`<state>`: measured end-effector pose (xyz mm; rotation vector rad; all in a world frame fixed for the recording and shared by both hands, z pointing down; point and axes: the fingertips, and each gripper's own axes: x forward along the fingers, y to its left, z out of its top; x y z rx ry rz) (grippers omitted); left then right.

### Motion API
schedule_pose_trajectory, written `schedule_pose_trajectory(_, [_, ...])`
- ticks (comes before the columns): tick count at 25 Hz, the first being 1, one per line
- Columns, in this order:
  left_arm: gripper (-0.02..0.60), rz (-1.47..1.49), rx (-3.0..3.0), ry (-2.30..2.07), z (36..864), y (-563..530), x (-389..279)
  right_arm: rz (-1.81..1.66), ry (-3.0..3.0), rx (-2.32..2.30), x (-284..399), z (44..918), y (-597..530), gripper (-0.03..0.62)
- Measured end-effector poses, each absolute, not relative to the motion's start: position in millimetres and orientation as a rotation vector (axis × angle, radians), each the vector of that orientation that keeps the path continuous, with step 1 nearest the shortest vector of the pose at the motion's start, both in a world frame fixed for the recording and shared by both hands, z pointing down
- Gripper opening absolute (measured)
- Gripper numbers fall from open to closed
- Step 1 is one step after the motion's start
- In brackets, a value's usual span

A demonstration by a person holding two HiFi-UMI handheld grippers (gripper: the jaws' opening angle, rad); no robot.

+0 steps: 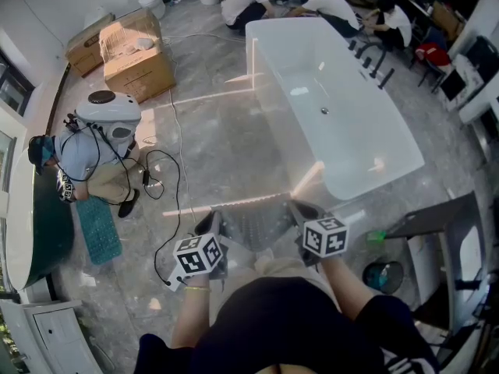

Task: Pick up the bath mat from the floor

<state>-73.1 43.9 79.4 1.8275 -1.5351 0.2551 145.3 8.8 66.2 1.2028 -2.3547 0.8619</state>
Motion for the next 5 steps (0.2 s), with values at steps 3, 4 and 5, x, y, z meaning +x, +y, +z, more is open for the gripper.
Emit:
schedule_pose_trajectory(3, [0.009,0.259,1.83,-1.528,79.1,43.3,-68.8,0.858,-2.357,1.203,148.6,64.1,8.6,0.017])
schedule_pose_trajectory(4, [0.009,0.261,1.832,-1.527,79.1,43.4,-67.5,0.858,-2.355,1.203,150.1,64.6,8.9,0.017])
schedule_pose_trajectory(5, [0.009,0.263,1.833,-1.525,79.2,43.4,-66.2,0.858,-2.353,1.204,151.6,65.2,9.2,0.017])
